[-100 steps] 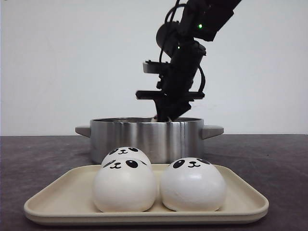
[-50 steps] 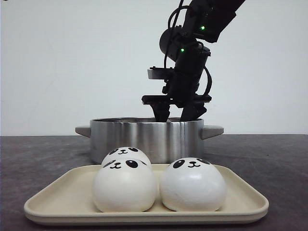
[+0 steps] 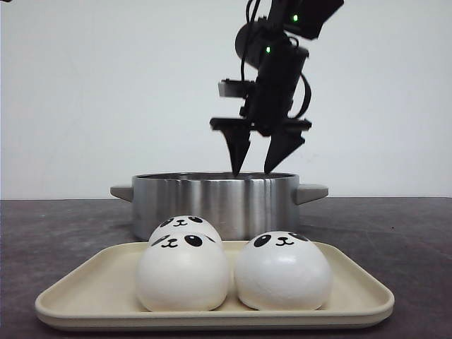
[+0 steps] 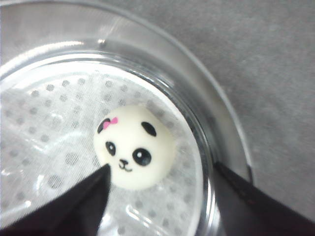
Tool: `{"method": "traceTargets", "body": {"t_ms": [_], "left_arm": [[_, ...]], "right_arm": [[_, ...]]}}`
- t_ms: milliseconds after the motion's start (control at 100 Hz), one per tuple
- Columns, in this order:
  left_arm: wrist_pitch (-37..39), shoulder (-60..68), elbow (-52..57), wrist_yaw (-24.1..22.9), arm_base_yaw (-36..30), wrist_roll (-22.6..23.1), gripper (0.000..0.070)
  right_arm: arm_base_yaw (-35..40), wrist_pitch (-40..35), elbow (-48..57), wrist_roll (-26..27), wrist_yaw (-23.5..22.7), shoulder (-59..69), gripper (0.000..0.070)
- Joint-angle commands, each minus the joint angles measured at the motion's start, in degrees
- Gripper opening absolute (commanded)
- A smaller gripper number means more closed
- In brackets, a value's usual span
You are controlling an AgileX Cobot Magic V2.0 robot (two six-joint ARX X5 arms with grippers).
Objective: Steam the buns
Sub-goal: 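Reach the left gripper to the back bun on the tray and grasp it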
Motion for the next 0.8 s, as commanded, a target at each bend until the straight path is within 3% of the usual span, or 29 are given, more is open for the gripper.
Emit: {"method": "traceTargets", "body": {"t_ms": [0,140,320,460,610,790], "left_arm": [[0.46,0.81,0.63,0.55,-0.42,-2.36,0.0554],[0.39,3.45,0.63,1.64,-3.17,-3.67,0.0551],[0.24,10.93,0.63,0.35,-10.19,-5.79,0.0552],[0.26,18.88,0.63,-3.50,-15.02,-9.18,0.0551],[1.42,28.26,0.63,-4.07,-17.51,-12.02,0.0551],[5.51,38.29,0.66,-5.66,-19.50,-13.55,0.0554]], "right_arm": [[0.50,-2.43,2.69,-0.22,-0.48,-1.29,0.0022],[2.03,-7.34,3.04,-0.28,-2.58,-7.13,0.0008],[6.75,-12.81,3.04,-0.28,-1.84,-18.62,0.0008],[12.41,-14.49,3.04,-0.20,5.33,-29.35,0.0008],[18.53,-14.67,3.04,0.66,14.71,-39.67,0.0008],[21.81,-17.35,3.04,2.93,19.10,-48.28,0.0008]]}}
